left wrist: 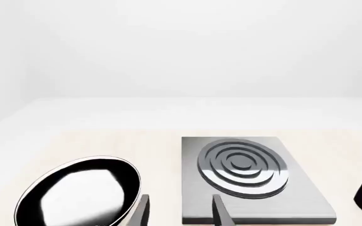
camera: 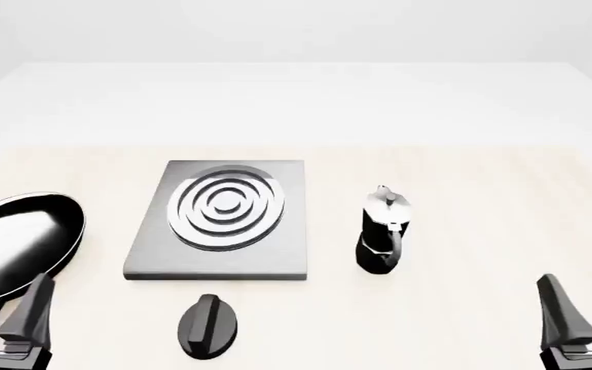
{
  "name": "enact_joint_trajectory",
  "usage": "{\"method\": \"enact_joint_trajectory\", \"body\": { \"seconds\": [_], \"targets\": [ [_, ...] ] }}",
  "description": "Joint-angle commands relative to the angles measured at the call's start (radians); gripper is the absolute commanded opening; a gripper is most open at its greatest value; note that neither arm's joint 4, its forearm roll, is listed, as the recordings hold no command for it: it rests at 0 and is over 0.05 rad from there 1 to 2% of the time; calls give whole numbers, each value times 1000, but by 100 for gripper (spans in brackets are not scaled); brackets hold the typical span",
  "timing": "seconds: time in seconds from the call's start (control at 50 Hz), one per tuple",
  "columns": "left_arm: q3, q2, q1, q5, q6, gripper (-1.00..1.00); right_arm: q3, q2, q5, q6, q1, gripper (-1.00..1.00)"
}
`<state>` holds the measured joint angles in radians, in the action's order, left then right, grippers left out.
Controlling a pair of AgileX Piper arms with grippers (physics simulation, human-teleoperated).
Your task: Turn on the stove and put the moka pot on it.
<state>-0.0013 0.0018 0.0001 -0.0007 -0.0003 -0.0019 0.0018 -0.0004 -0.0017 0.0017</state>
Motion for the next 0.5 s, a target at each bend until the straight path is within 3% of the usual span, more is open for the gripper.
{"method": "enact_joint_trajectory", "body": {
  "seconds": [0.02, 0.2, 0.26, 0.34, 0.5],
  "targets": [
    [-4, 10, -9, -2, -9, 100, -4, 3, -1, -4, 9, 100],
    [-38, 19, -44, 23, 14, 100, 1, 0, 4, 4, 14, 100],
    [-64, 101, -68, 10, 41, 100, 1, 1, 7, 3, 20, 100],
    [-114, 158, -76, 18, 38, 100, 2, 0, 6, 8, 29, 100],
    [-239, 402, -141, 22, 26, 100, 2, 3, 19, 0, 45, 100]
  ]
}}
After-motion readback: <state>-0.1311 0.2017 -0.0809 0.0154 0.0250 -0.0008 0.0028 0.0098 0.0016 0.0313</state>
